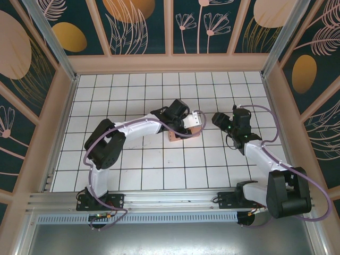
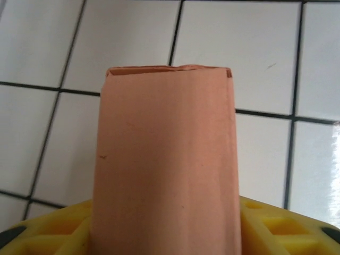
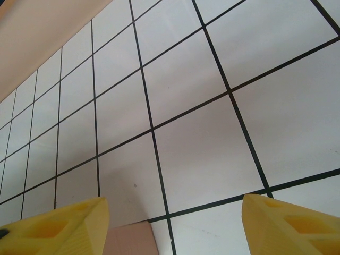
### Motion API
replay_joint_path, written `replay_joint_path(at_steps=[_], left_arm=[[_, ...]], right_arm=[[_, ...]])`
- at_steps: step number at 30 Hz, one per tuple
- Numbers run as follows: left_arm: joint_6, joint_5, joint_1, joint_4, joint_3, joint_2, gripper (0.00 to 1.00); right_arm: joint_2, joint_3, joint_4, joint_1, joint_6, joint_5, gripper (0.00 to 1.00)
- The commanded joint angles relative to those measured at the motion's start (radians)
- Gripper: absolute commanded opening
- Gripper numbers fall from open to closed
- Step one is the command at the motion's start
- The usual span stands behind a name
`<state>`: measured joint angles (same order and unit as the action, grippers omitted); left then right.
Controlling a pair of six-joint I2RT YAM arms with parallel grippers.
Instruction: Fold the paper box
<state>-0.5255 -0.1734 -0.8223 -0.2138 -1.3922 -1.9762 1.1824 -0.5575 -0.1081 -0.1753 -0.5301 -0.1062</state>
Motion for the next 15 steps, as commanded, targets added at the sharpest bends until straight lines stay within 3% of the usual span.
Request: replay_joint_path(at_steps=[1,8,12,15], left_arm=[[-0.065,0.2,-0.009,0.129,0.057,0.056,0.54],[-0.179,0.465,-0.008,0.345,0.166,0.094,0.55],[-0.257,0.544,-0.009,0.503,0.238,0.077,0.56],[-0.282,0.574,-0.008,0.532,0.251,0.058,0.59]], right_arm=[[-0.008,0.014,-0.033,0.009,-0.008,-0.013,0.67],[-0.004,0.021,-0.039,0.01,-0.011,-0.016,0.67],[0.009,0.022,-0.047,0.01,-0.01,-0.021,0.67],[0.018,0.022,-0.053,0.009,-0.01,-0.026,0.67]])
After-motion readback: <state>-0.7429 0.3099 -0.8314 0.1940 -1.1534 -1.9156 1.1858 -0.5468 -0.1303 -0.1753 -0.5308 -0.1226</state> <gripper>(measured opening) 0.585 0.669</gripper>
